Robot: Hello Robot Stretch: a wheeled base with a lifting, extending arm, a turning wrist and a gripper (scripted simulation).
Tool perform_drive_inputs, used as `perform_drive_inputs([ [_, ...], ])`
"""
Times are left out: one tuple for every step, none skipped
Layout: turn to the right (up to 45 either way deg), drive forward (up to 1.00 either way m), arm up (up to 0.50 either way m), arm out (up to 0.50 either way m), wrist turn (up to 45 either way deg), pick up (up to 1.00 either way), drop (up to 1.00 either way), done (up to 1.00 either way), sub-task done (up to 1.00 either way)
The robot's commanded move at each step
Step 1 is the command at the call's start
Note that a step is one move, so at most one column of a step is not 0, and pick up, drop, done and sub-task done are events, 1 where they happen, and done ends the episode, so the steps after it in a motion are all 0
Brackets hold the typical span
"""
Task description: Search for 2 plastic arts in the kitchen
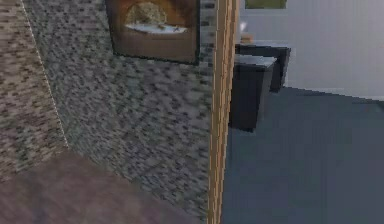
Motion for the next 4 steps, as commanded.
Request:
perform_drive_inputs([
  [36.0,0.0,0.0,0.0,0.0,0.0,0.0,0.0,0.0],
  [0.0,1.0,0.0,0.0,0.0,0.0,0.0,0.0,0.0],
  [6.0,0.0,0.0,0.0,0.0,0.0,0.0,0.0,0.0],
  [0.0,0.2,0.0,0.0,0.0,0.0,0.0,0.0,0.0],
])
